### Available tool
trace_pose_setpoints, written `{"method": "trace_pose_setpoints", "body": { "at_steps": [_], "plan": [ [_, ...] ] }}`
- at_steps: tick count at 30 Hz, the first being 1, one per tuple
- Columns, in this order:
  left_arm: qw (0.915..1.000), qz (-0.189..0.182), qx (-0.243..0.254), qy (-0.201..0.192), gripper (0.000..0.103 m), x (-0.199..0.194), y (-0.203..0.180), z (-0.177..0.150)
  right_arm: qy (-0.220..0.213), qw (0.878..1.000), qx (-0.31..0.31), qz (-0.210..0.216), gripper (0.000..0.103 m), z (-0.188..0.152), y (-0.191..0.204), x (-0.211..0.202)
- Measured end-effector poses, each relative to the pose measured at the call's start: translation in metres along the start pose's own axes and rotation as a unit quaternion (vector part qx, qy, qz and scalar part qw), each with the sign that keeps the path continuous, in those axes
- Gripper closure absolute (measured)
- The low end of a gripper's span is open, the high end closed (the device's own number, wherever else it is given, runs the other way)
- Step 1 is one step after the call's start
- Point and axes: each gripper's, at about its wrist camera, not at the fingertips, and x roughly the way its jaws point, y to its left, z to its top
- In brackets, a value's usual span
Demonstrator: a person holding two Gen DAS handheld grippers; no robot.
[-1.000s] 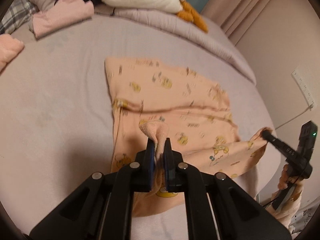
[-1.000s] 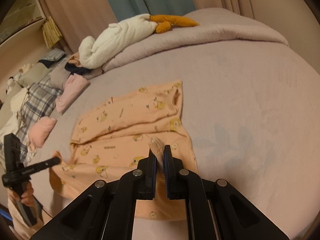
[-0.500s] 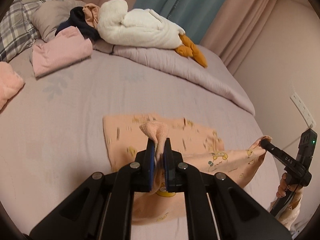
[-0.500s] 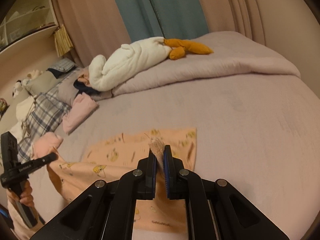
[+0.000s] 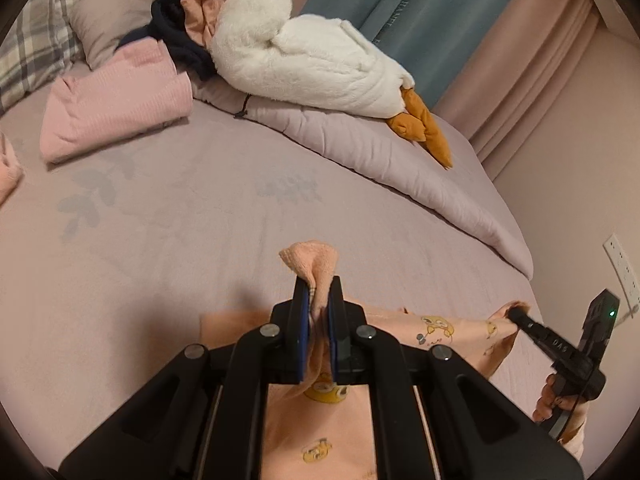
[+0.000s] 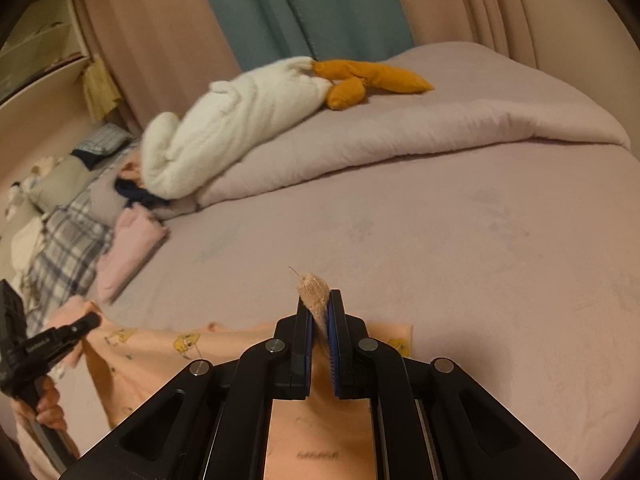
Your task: Fold small clothes
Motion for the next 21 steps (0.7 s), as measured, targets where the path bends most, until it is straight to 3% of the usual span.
{"method": "trace_pose_setpoints", "body": {
  "at_steps": [6,9,11,12,14,15,16,18,21],
  "plan": [
    [0.9978,0.045,-0.004,0.048,0.094,0.055,0.015,-0.005,0.034,0.999,0.008,-0.012,0.095,-0.004,-0.013,0.046],
    [0.9958,0.064,-0.004,0.064,0.09,0.065,0.021,-0.008,0.056,0.997,-0.009,-0.054,0.095,-0.011,-0.015,0.059],
    [0.9946,0.077,-0.004,0.07,0.076,0.064,0.023,-0.01,0.063,0.995,-0.013,-0.079,0.095,-0.014,-0.017,0.059],
    [0.994,0.086,-0.007,0.068,0.066,0.06,0.025,-0.01,0.066,0.994,-0.012,-0.085,0.091,-0.014,-0.017,0.059],
    [0.9946,0.082,-0.014,0.062,0.052,0.05,0.027,-0.011,0.066,0.994,-0.002,-0.09,0.07,-0.016,-0.021,0.047],
    [0.9951,0.076,-0.016,0.06,0.043,0.043,0.028,-0.012,0.062,0.994,0.003,-0.092,0.051,-0.016,-0.023,0.04],
    [0.9955,0.073,-0.017,0.059,0.039,0.034,0.028,-0.014,0.054,0.994,0.011,-0.095,0.044,-0.017,-0.024,0.03],
    [0.9951,0.074,-0.016,0.063,0.027,0.024,0.027,-0.017,0.039,0.995,0.027,-0.092,0.043,-0.019,-0.029,0.008],
    [0.9938,0.077,-0.012,0.079,0.026,0.01,0.026,-0.031,0.037,0.995,0.041,-0.082,0.041,-0.031,-0.034,-0.023]
  ]
}}
